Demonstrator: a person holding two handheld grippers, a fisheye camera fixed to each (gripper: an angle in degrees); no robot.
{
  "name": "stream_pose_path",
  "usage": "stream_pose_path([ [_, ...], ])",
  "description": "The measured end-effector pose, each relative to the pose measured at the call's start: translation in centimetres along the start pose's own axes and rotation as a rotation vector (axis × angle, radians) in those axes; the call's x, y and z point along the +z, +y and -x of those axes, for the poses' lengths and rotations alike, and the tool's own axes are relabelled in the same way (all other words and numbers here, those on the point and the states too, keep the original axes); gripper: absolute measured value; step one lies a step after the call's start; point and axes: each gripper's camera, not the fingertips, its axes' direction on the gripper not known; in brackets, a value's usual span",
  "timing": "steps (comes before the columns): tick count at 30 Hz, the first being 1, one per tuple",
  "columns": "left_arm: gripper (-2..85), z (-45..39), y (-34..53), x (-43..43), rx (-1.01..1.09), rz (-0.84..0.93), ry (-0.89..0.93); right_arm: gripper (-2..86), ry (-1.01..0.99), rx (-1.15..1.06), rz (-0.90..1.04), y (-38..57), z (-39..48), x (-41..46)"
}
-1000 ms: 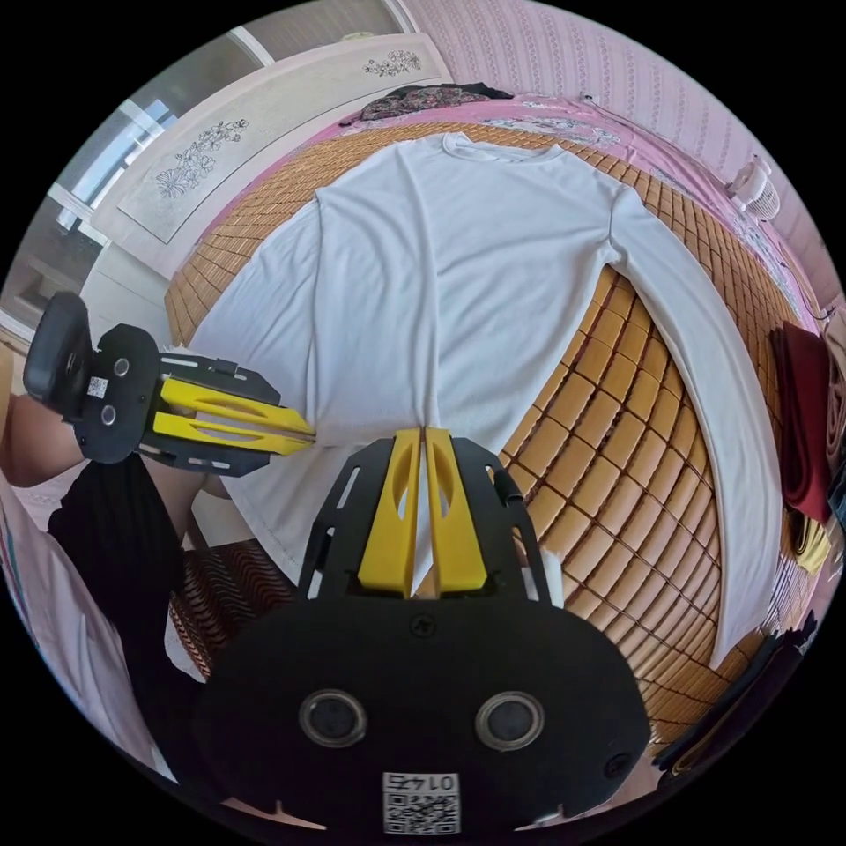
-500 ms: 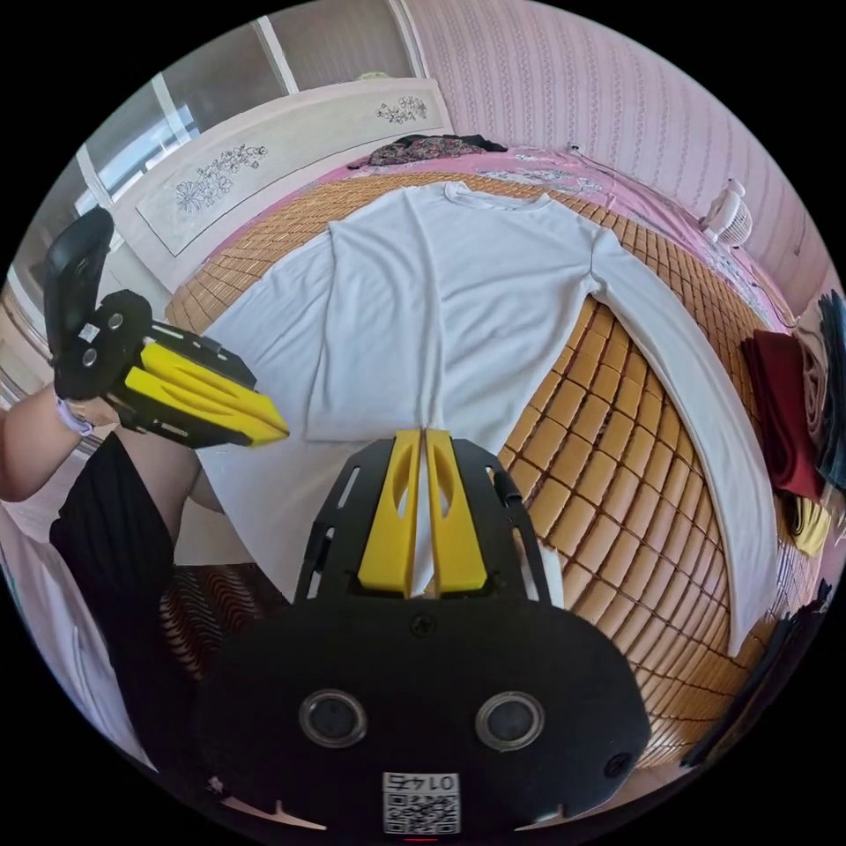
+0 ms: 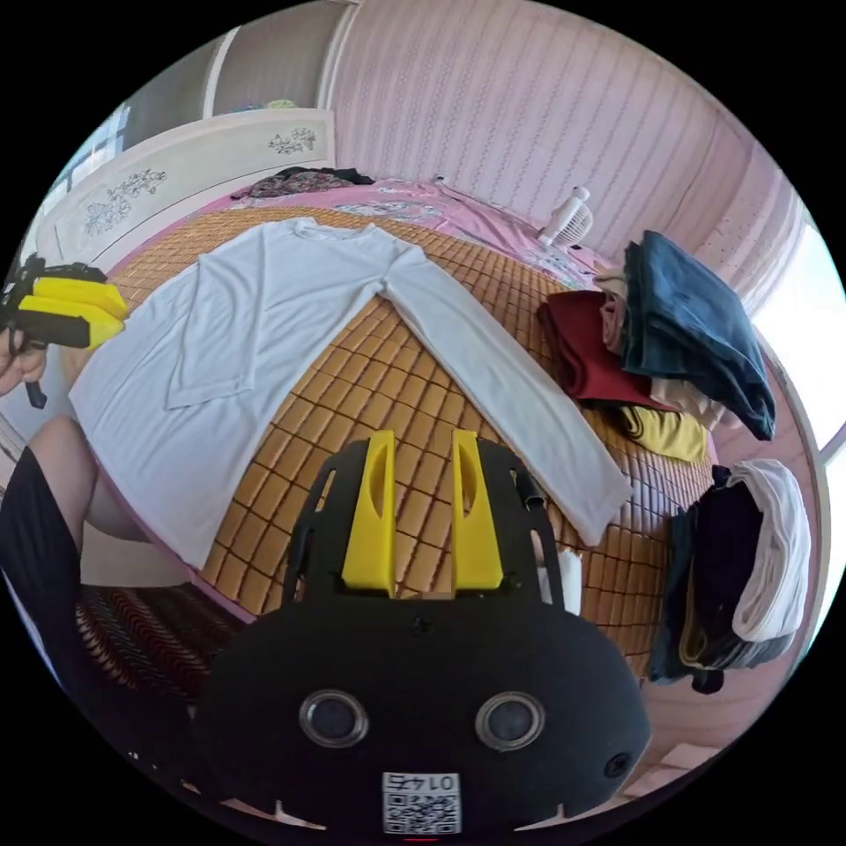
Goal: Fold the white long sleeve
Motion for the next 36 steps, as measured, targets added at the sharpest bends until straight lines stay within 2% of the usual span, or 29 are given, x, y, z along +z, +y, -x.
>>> stream_pose_path([
  [2,3.5,-1.6,-3.8,0.8,0.025,-0.038,0.017,10.5,0.065,0.137,-0.012,1.5,-3.7,-0.5],
  [8,4.6,-6.5,-15.4,5.1,0.197,-0.098,-0.019,13.9,-0.019,0.523,-0.035,8.2,-12.2,0.0],
  [10,5.0,-8.0,-19.1,7.3,0.239,-0.081,-0.026,14.6,-0.024,0.587,-0.043,9.8,-13.6,-0.1],
  [14,5.4,-10.9,-26.8,12.8,0.282,-0.021,0.051,16.3,-0.017,0.667,-0.03,12.8,-15.8,0.2],
  [23,7.1,-16.6,-38.5,22.4,0.369,0.093,0.067,18.6,-0.057,0.808,0.033,17.8,-19.4,1.8],
  [27,8.2,-18.5,-41.7,25.2,0.36,0.105,0.098,17.6,-0.086,0.864,0.002,19.6,-20.6,1.9],
  [36,11.3,-21.0,-45.2,31.4,0.392,0.221,-0.012,12.6,-0.086,0.875,0.022,21.1,-21.9,2.9],
])
